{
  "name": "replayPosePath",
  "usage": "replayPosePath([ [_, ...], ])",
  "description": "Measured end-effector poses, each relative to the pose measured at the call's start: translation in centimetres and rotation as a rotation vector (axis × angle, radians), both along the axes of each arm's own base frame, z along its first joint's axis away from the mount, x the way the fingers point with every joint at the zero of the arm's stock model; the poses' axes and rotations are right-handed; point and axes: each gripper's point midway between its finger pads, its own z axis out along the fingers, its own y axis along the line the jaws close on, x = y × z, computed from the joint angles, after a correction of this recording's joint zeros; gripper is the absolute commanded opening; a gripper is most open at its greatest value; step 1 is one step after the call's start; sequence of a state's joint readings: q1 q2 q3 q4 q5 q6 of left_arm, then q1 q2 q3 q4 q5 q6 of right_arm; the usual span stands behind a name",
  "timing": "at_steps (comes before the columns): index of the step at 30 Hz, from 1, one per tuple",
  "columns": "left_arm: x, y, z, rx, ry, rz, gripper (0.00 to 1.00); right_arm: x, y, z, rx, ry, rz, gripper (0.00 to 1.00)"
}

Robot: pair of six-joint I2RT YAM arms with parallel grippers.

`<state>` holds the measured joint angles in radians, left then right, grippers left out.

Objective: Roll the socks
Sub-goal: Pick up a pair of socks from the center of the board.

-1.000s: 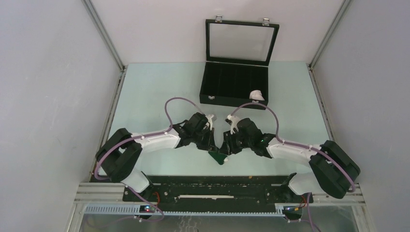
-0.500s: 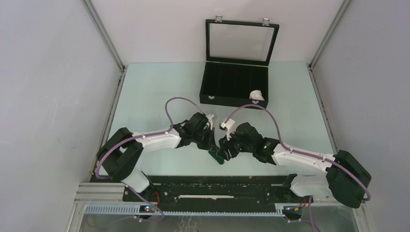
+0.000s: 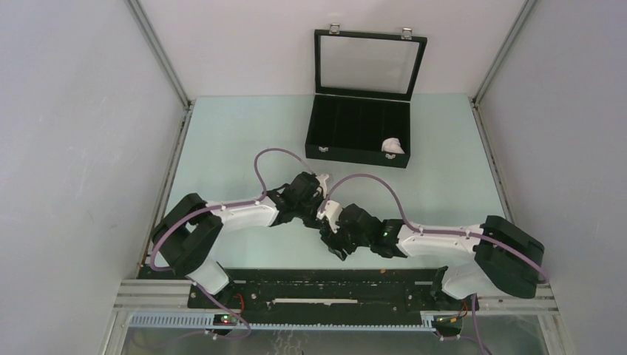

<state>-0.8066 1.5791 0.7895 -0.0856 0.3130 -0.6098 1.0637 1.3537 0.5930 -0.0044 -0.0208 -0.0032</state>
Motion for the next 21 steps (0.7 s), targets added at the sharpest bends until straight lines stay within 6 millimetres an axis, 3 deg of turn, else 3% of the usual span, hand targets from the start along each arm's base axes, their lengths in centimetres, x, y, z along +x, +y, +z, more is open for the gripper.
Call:
replayPosePath([
  [15, 0.5, -0.4, -0.3, -0.013, -0.011, 0.001, 0.00, 1.6, -0.3, -1.5, -0.171, -0.092, -0.086, 0.55],
  [21, 1.0, -0.9, -0.6, -0.030, -0.014, 0.002, 0.00, 2.2, -0.8, -2.0, -0.193, -0.100, -0.159, 0.39],
])
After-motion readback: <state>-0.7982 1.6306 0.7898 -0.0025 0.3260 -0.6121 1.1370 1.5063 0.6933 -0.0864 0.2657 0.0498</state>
